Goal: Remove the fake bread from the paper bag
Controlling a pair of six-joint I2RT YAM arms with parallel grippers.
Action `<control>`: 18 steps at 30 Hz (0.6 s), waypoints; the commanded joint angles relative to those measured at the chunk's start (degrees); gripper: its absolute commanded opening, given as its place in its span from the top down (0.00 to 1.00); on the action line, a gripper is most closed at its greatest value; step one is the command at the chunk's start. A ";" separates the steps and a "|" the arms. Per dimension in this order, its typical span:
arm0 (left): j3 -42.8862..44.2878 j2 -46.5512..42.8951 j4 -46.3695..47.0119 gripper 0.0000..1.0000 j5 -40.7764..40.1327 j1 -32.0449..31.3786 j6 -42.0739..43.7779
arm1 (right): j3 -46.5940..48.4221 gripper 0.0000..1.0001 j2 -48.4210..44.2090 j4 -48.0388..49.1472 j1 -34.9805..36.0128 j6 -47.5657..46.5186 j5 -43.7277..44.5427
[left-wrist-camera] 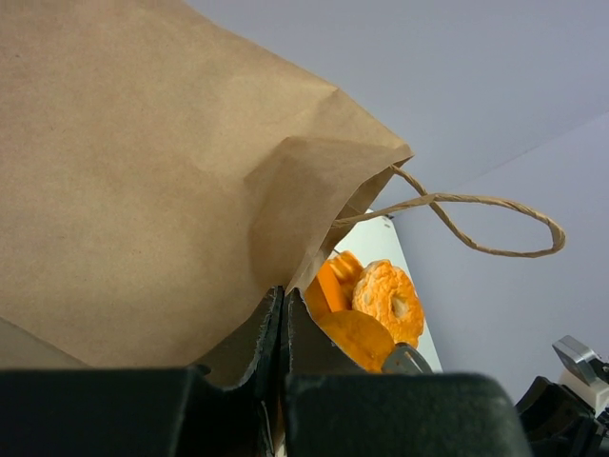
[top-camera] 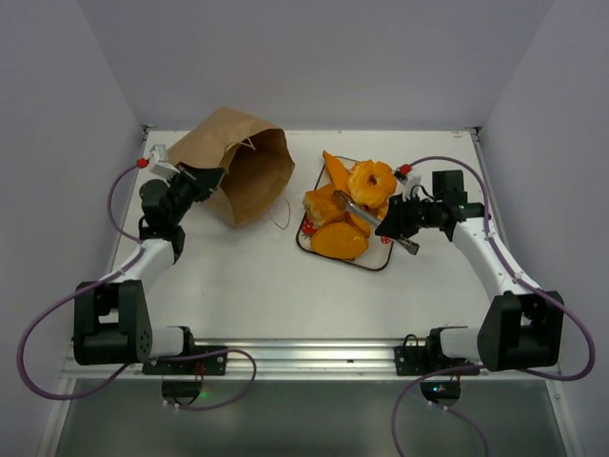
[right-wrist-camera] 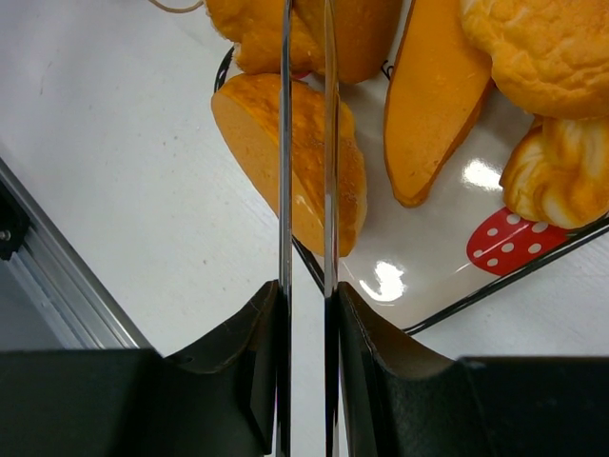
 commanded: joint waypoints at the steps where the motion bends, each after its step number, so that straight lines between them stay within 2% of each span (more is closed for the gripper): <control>1: -0.93 -1.89 0.52 0.98 1.21 0.77 1.65 | 1.73 0.69 -1.70 -0.31 -0.45 -0.85 -2.04; 5: -1.64 -2.33 0.69 0.98 1.56 0.95 1.65 | 2.44 0.64 -1.79 -0.31 -0.89 -0.32 -2.57; 9: -2.08 -2.33 0.69 0.98 2.09 1.12 1.56 | 2.96 0.53 -1.61 -0.31 -1.77 -0.05 -3.10; 18: -2.78 -2.33 0.70 0.98 2.97 1.21 2.09 | 3.93 0.56 -1.61 -0.05 -2.82 0.56 -4.41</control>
